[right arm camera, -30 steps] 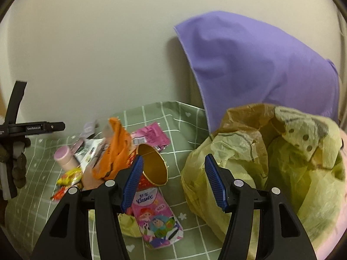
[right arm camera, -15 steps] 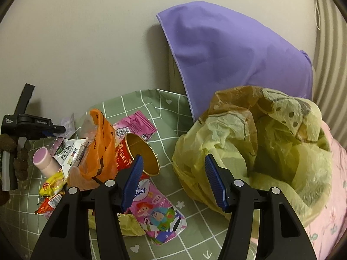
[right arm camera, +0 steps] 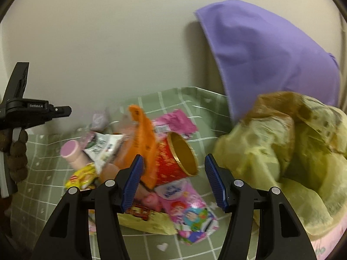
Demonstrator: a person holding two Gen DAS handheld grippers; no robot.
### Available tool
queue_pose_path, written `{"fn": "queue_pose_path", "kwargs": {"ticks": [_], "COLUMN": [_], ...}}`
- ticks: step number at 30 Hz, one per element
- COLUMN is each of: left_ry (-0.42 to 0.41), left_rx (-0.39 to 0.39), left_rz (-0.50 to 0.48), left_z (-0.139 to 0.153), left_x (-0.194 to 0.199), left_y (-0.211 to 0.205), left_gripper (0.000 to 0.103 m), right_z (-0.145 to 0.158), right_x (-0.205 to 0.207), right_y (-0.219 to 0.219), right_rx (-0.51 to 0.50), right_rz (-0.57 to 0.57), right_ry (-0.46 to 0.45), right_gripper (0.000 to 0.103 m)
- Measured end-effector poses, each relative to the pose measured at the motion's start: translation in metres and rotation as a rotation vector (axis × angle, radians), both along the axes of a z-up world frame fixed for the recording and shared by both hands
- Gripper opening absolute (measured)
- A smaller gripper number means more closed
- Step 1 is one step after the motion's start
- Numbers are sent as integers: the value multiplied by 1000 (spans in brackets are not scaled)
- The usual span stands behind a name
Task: Collect trash
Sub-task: 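Grasp the clear candy packet with the left tool while the right tool reaches the orange bag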
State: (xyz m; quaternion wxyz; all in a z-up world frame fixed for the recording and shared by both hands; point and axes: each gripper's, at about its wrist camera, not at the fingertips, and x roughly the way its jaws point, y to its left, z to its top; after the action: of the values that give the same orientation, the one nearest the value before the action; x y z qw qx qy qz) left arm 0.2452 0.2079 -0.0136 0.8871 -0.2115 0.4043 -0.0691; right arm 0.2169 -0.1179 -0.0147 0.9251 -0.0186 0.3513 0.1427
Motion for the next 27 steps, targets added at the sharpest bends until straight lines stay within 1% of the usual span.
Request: {"fn": "queue_pose_path", "kwargs": {"ticks": [4,6,7,9,10,12,13,14,15,17,18,20,21,23,25,26,27], "left_ry": [-2,-2,-5,-7,-10,-23,-23,-17,-12,-6,-8,-20,-22,-14,41,68,96], "left_rx": [9,41,64,94,96,97,97,88,75,19,4,-16,-12,22,67,71,55], "left_rz": [19,50,71,114,128,140,135,120,111,93,91,74,54,0,-49,-52,-45], "left_z": [-3,-9,-10,-13,-14,-17,-19,-21,-22,-27,-29,-34,-37,-45,-60,-65,-70], "left_x": [-16,-22,-25,-34,-37,-43,-44,-42,-39,-31,-27,-16,-9,7,24,29,34], "left_y": [3,5,7,19,24,32,36,40,41,45,47,46,45,38,33,32,33], "left_gripper": [0,3,5,25,29,40,43,47,48,48,48,48,48,48,48,48,48], "right_z": [11,16,17,16,14,10,7,3,0,-2,-2,1,2,1,0,0,1], "right_x": [6,13,18,28,36,49,57,63,68,76,75,73,70,69,63,62,59], "right_y": [19,35,47,71,84,106,117,123,126,123,119,110,104,94,80,77,71], "right_rx": [5,15,22,28,24,-5,-22,-32,-39,-31,-11,-7,-14,-21,-14,-14,-13], "right_rz": [88,156,211,314,363,424,445,450,444,412,393,362,343,313,281,270,256], "right_ry": [-29,-29,-20,13,28,43,55,66,74,84,79,65,55,50,49,47,43], "right_gripper": [56,56,56,56,56,56,56,56,56,56,56,56,56,56,56,56,56]}}
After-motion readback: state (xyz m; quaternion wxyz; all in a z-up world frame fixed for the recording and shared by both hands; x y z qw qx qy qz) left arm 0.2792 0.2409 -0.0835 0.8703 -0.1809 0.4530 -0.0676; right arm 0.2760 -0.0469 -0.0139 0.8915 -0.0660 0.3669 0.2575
